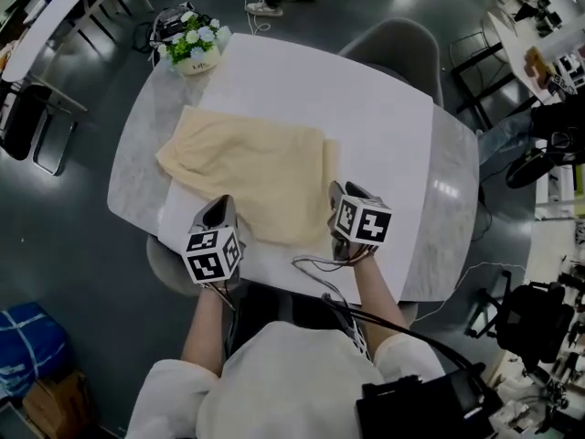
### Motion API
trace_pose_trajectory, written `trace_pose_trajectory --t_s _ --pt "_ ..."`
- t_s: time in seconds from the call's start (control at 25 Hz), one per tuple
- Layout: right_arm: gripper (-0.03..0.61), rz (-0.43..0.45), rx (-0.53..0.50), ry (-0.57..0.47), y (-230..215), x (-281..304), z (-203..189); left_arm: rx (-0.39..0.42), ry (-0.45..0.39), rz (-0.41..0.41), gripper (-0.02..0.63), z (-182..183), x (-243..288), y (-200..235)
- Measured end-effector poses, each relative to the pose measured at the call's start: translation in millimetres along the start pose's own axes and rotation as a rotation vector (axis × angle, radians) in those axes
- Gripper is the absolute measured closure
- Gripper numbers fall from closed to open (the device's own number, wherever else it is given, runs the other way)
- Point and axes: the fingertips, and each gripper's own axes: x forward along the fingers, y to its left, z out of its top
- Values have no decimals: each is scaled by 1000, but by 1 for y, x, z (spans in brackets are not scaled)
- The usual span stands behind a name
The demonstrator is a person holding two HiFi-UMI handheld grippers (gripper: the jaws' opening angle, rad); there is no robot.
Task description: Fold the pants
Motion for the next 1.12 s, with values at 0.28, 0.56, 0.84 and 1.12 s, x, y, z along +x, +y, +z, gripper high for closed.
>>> trace_pose_trajectory --t_s 0.28,0.56,0.84,1.12 --pt "448 33 -30 47 -13 29 -24 -5 47 15 604 -32 18 -10" --pt "467 39 -102 93 -11 46 -36 -14 66 40 604 -45 25 -9" --pt "572 46 -109 110 -13 48 -38 -26 52 62 604 -42 26 -4" --pt "575 129 -79 56 2 25 -18 -44 9 72 604 -31 17 -3"
